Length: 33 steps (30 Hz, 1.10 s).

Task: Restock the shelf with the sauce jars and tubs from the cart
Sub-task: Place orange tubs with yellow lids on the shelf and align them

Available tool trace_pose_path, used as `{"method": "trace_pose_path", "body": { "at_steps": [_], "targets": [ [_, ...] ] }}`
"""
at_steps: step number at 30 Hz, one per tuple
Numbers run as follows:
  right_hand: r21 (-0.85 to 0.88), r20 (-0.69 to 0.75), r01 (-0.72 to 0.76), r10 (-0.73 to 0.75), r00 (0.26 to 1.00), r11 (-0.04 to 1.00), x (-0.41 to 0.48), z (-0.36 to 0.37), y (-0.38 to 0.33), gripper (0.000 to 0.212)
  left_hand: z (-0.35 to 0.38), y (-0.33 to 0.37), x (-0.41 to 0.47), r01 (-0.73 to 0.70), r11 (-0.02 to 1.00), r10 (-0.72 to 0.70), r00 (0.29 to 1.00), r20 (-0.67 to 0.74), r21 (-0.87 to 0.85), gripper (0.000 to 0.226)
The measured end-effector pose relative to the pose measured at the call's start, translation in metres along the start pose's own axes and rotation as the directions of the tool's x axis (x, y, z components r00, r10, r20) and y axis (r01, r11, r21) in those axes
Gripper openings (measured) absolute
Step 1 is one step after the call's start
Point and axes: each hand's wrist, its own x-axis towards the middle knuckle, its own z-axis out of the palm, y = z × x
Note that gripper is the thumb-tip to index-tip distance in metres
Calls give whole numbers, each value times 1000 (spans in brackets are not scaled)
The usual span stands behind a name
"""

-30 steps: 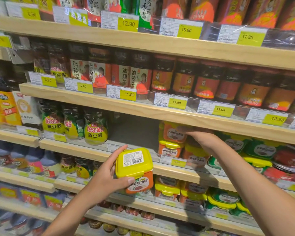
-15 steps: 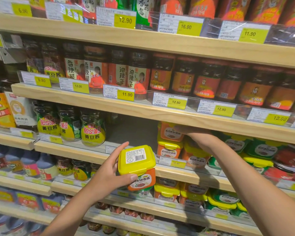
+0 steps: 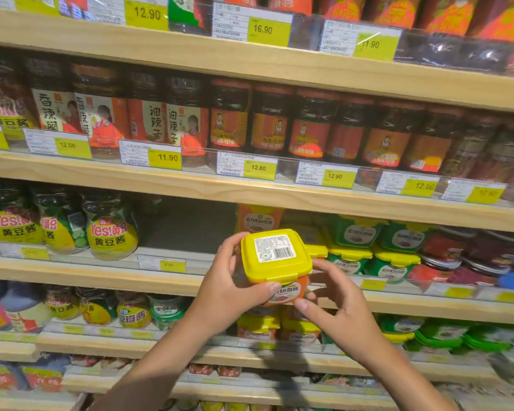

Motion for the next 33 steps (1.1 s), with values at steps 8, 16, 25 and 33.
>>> {"method": "trace_pose_path", "body": {
  "at_steps": [8, 16, 25, 33],
  "targets": [
    [169, -303, -17, 69, 950, 985, -16, -16, 6, 43, 67, 4, 6, -43, 996, 30, 988, -153, -84, 81],
    [207, -410, -57, 140, 901, 977, -4, -31, 17, 53, 83, 12, 10, -119, 993, 116, 988, -104, -22, 53],
    [144, -453, -12, 77, 888, 990, 32, -30, 9, 44, 83, 15, 37, -46, 999, 44, 976, -212, -8, 33],
    [-41, -528, -55, 26, 849, 998, 52, -16, 27, 27, 79, 6, 46, 64, 957, 16, 962, -271, 283, 35]
  ]
}}
